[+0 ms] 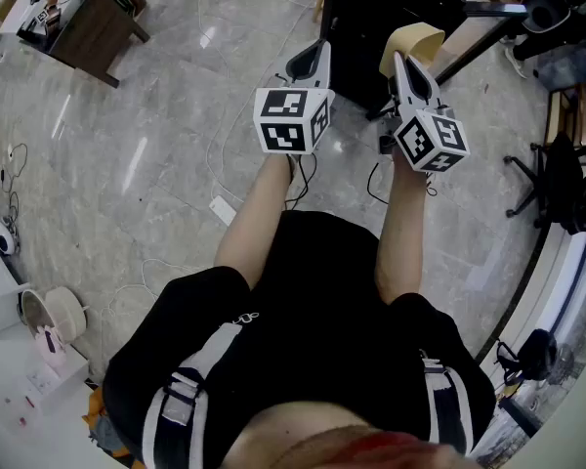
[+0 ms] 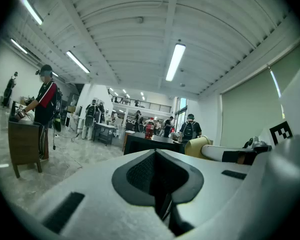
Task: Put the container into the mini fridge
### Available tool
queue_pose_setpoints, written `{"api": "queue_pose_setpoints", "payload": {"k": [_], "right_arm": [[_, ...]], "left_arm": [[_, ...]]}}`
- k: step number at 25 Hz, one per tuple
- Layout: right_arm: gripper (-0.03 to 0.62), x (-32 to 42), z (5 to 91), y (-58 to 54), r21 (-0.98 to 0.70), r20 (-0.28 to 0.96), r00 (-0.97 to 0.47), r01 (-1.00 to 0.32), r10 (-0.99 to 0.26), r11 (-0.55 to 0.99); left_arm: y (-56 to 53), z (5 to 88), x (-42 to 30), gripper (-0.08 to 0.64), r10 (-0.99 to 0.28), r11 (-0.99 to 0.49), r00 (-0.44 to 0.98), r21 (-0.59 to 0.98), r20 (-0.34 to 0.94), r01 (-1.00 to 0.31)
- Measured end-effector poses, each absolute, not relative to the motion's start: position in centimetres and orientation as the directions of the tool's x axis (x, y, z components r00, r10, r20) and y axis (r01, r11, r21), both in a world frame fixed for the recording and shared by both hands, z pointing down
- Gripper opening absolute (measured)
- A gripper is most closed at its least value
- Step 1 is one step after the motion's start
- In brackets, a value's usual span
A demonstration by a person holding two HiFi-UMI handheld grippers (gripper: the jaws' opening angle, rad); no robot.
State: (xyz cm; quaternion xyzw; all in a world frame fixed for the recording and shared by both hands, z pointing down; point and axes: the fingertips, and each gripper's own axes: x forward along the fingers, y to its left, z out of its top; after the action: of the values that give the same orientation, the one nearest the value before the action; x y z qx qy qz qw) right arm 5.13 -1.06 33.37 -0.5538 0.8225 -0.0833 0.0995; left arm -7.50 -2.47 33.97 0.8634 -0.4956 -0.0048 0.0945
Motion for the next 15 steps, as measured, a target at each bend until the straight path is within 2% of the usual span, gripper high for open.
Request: {"api": "queue_pose_setpoints", "payload": {"k": [15], "right_arm": [[0.02, 3.7, 35.6, -1.5, -0.278, -0.04, -0.357, -0.893, -0.933, 0.354]], "left_arm": [[-3.2, 36.6, -8.7, 0.009, -0.838, -0.499, 0.53, 0.211, 0.128, -0.84]]}}
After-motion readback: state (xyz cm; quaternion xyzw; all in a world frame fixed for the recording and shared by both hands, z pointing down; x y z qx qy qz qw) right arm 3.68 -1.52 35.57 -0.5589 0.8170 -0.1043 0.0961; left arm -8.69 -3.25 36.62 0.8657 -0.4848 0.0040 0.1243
